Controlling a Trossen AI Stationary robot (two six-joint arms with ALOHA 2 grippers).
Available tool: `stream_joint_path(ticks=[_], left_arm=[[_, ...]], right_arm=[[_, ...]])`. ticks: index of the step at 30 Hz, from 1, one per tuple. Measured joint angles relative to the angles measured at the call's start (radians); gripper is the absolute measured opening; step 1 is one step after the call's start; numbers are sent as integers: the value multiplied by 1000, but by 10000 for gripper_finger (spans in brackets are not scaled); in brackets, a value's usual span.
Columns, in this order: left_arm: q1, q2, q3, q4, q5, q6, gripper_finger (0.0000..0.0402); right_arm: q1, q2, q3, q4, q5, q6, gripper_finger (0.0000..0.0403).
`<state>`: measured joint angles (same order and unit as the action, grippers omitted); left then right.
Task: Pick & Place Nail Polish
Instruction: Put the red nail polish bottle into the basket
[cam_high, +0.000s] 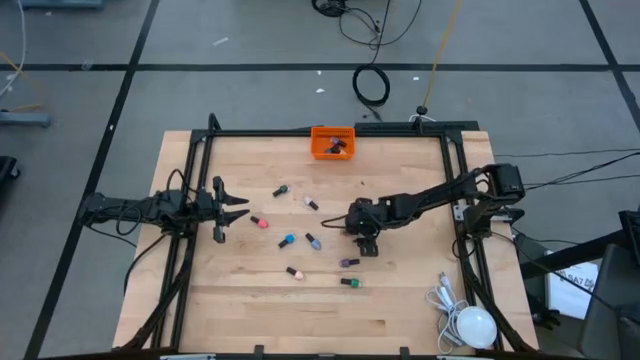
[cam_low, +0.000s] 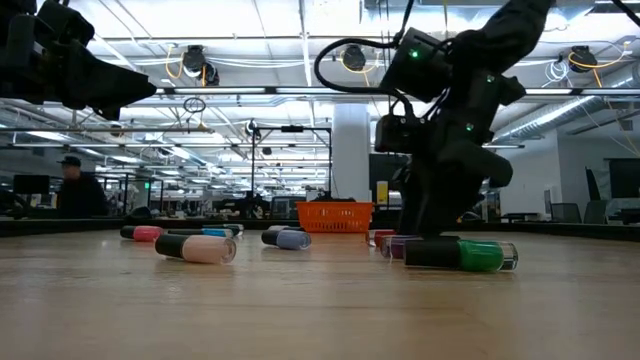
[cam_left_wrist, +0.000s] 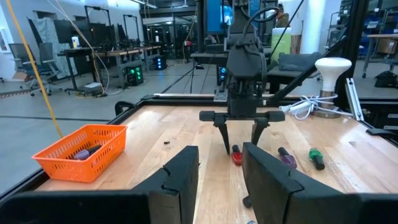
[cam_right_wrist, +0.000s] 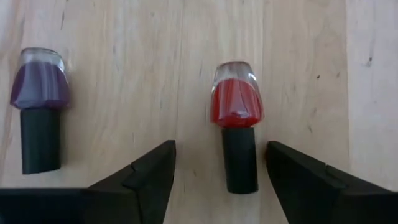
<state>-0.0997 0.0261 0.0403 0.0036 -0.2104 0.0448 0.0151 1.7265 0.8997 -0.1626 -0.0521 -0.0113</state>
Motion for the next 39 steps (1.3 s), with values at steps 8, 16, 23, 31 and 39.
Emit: stream_joint_path(ticks=[8,16,23,31,39], left_arm=[[0,0,0,0,0,0,124],[0,0,0,0,0,0,124],[0,0,0,0,0,0,124],[0,0,0,0,0,0,124],[0,0,0,0,0,0,124]], right_arm=[[0,-2,-80,116,7,0,195],[-2,1,-98,144,32,0,148],[-2,1,-99,139,48,-8,124],[-2,2,-100,135,48,-31,118],[-2,3,-100,80,55,-34,107]])
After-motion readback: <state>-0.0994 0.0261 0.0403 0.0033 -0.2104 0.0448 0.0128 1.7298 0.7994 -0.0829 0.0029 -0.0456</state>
